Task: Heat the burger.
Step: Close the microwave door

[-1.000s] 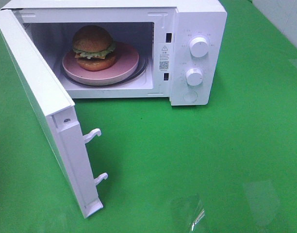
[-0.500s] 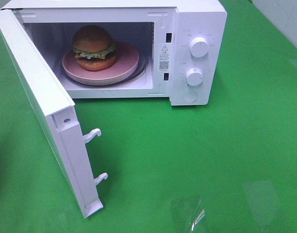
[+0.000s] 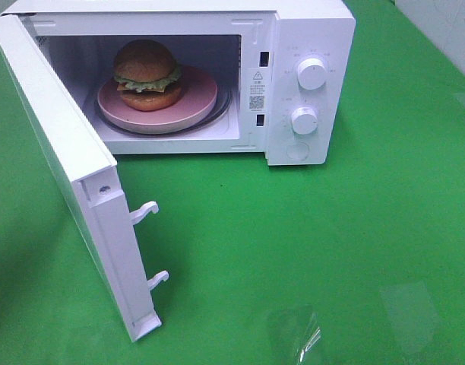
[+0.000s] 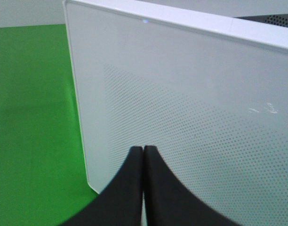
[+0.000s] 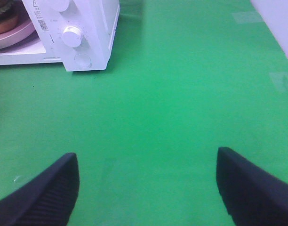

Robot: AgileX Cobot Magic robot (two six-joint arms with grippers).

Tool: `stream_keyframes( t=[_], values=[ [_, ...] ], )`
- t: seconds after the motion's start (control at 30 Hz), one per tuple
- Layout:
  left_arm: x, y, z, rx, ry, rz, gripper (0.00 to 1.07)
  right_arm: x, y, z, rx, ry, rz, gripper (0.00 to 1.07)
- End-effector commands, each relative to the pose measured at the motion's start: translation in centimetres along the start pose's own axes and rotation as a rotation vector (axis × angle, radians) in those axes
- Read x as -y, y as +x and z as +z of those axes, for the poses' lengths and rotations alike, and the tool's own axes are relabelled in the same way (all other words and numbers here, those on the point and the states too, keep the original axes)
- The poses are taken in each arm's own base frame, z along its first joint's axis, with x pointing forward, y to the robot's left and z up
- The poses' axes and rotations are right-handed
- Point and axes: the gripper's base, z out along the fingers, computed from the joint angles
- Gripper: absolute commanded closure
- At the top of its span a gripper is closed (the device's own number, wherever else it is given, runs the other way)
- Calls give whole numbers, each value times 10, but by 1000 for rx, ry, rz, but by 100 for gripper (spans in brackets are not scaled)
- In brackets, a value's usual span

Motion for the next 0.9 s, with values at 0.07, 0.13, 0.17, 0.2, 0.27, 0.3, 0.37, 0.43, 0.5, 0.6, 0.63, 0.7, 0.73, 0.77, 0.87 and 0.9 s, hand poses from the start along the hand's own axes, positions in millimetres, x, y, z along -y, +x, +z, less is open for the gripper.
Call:
stream_keyframes(
  t=[0.07,0.13,0.17,0.2,0.27,0.3,0.37,0.43,0.5,0.6,0.63,0.7,0.73,0.77,0.87,0.9],
  values=[
    [3,-5,7,39,65,-9,107,1,2,-4,23,9,-1,31],
    [3,-4,8,37,66,-12,107,1,2,-4,23,9,-1,31],
    [2,-3,10,28,68,-11,107,1,2,-4,23,9,-1,31],
    [1,-2,13,25,76,-16,107,1,2,-4,23,9,-1,31],
    [1,-2,13,25,76,-16,107,1,2,-4,23,9,-1,31],
    [4,-3,17,27,98,-29,107,1,2,-4,23,9,-1,31],
    [11,-4,22,24,131,-19,107,1,2,-4,23,9,-1,31],
    [19,-5,26,20,148,-8,107,1,2,-4,23,9,-1,31],
    [24,-5,30,25,143,-9,107,1,2,-4,23,9,-1,31],
    [35,-3,34,29,152,3,107,1,2,-4,23,9,-1,31],
    [35,-3,34,29,152,3,107,1,2,-4,23,9,-1,31],
    [38,-2,36,25,154,-3,107,1,2,-4,23,9,-1,31],
    [43,1,39,19,157,-7,107,1,2,-4,23,9,-1,31],
    [43,1,39,19,157,-7,107,1,2,-4,23,9,-1,31],
    [51,5,42,8,166,-11,107,1,2,-4,23,9,-1,31],
    [55,5,45,11,167,-19,107,1,2,-4,23,9,-1,31]
  ],
)
